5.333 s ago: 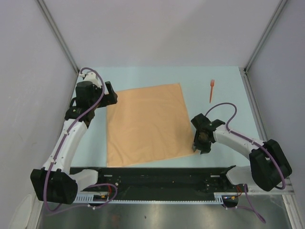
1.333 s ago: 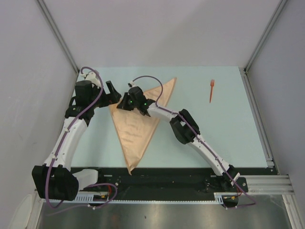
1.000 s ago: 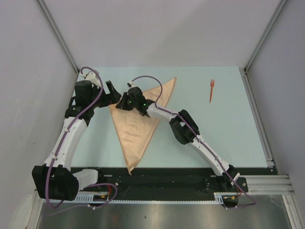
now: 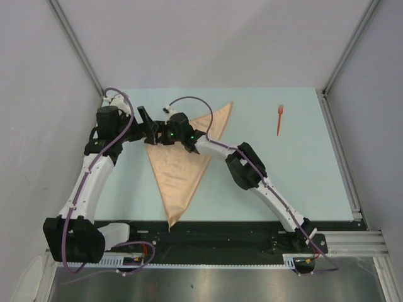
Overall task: Fold the napkin, place the utensils inside, and roll it up
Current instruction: Fold the napkin
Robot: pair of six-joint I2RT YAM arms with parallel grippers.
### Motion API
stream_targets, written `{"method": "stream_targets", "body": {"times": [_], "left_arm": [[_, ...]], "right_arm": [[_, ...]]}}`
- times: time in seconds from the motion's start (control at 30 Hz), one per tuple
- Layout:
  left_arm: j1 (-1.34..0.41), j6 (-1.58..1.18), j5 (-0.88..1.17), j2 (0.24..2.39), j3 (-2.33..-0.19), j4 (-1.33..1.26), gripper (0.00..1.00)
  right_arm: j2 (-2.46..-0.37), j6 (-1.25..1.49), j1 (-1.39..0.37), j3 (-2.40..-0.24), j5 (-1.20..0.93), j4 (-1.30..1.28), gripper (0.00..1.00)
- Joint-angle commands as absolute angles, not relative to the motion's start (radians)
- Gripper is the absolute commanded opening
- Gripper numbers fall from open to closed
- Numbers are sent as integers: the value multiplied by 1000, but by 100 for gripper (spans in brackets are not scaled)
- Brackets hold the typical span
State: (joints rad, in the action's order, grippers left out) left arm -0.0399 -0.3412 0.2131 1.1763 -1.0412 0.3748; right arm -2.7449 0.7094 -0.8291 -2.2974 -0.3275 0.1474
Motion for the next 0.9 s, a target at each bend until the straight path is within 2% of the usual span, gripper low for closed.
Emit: {"method": "stream_targets", "body": {"times": [0.0,0.13,0.23,0.43,0.63,0.87], "left_arm": [[-18,-354,212,1158,-1029,331,100],[-14,-359,210,1150,-1020,319,100],[-12,-360,206,1154,-1019,318,100],[-12,-361,203,1154,-1019,319,100],[-12,-359,195,1155,-1015,321,100],[-12,-360,192,1160,-1015,321,100]], "right_arm": [[-2528,575,-821,-2158,-307,69,79],[-2274,542,-775,-1869,-258,118,79],[-2159,497,-712,-1731,-174,5,78],[-2010,405,-549,-1642,-32,-276,75],[-1888,428,-335,-1490,-28,-313,70],[-1943,361,-186,-1543,185,-508,66]]}}
